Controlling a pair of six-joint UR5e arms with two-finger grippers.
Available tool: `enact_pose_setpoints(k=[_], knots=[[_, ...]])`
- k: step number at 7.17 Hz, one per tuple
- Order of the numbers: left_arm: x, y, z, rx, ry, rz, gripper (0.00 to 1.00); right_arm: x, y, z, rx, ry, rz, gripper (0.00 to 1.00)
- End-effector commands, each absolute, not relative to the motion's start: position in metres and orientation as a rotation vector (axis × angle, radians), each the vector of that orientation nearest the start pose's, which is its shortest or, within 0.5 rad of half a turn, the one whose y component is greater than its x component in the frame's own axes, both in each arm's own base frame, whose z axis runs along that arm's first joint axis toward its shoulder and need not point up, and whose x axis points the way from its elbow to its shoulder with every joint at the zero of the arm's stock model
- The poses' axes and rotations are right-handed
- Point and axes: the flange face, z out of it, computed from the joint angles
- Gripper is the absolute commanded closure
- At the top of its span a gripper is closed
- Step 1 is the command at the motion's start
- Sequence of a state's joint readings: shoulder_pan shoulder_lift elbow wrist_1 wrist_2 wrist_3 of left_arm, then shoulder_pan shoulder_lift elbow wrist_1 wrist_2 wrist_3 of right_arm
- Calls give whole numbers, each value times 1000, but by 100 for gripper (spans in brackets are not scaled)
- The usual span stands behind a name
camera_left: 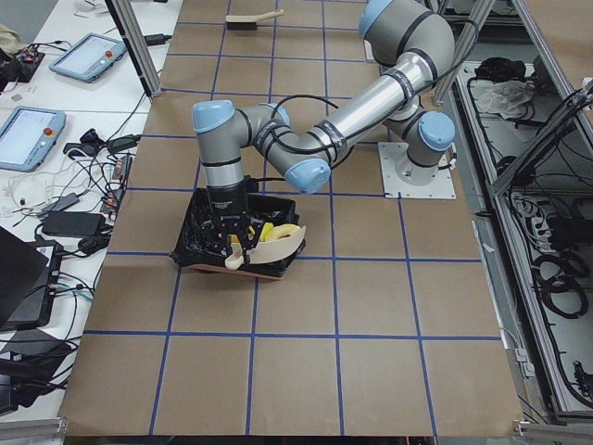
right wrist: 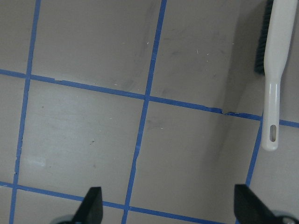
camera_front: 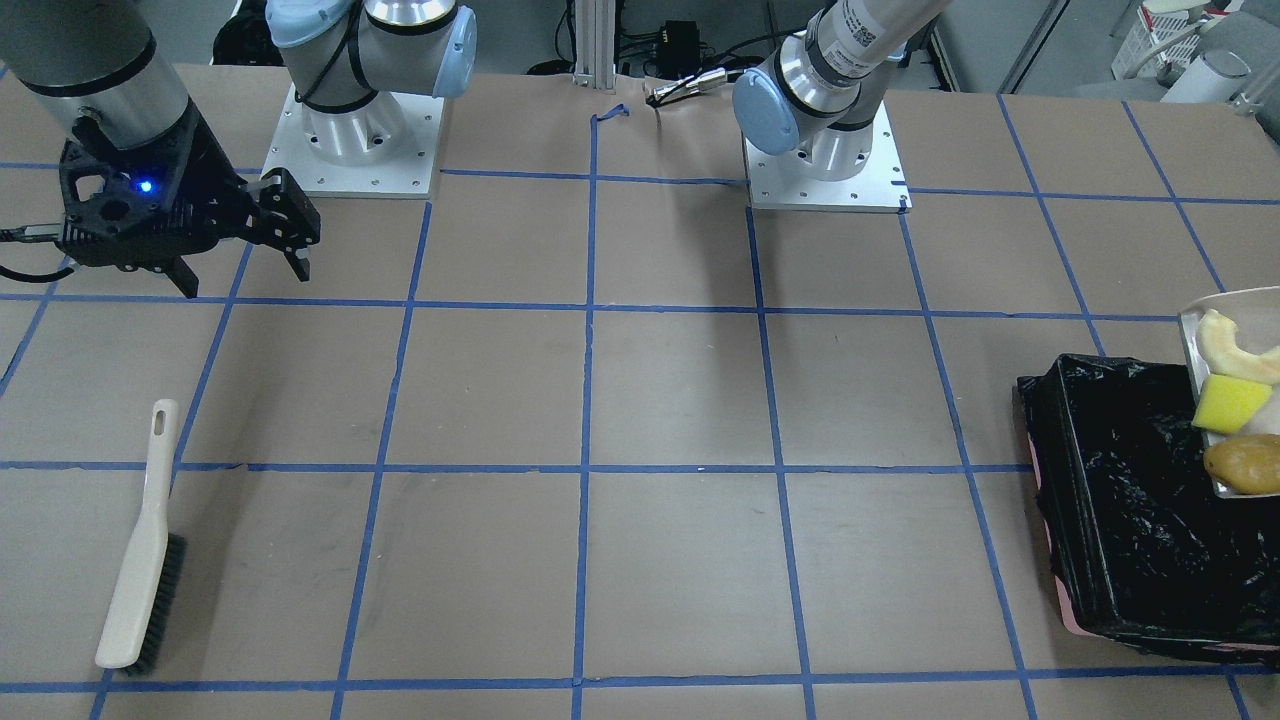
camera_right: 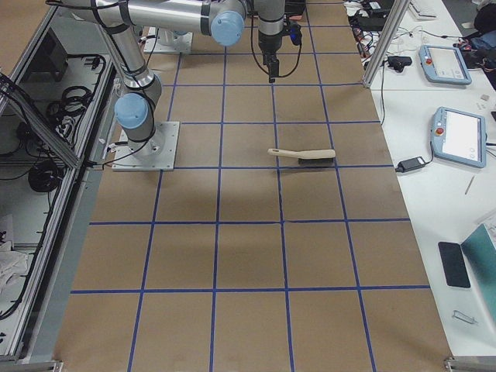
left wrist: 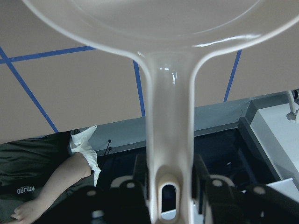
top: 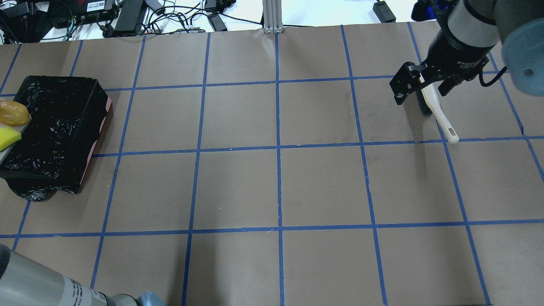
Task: Sweep and dump trash into bin
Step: 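Release the brush on the table with the right gripper and raise it, then shake the tilted dustpan over the bin with the left gripper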
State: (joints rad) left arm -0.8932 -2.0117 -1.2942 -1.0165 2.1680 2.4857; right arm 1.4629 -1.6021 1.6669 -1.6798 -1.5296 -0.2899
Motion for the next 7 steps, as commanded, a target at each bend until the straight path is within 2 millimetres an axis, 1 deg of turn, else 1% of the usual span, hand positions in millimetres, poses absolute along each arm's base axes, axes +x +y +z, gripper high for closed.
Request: enact_pose_setpoints(k=[1, 2, 3, 4, 5, 6, 7], knots=[[362, -596, 448, -2537, -2191, -1085, 100, 100, -492, 466, -188, 3106, -71, 0], [362, -596, 448, -2562, -2160, -1094, 100, 108, -491, 464, -185, 3112, -62, 0], [363, -601, 448, -2624, -2119, -1121, 100, 110, -490, 463, -197, 3128, -57, 0], [363, -603, 445, -2631, -2111, -1121, 100, 112, -490, 464, -220, 3112, -64, 0], [363, -603, 445, -2641, -2093, -1124, 100, 109, -488, 467, -222, 3138, -65, 0], [362, -604, 447, -2656, -2080, -1131, 100, 102, -486, 463, -226, 3206, -9, 0], [361, -605, 447, -2660, -2076, -1131, 100, 95, -484, 464, -228, 3269, 19, 0]])
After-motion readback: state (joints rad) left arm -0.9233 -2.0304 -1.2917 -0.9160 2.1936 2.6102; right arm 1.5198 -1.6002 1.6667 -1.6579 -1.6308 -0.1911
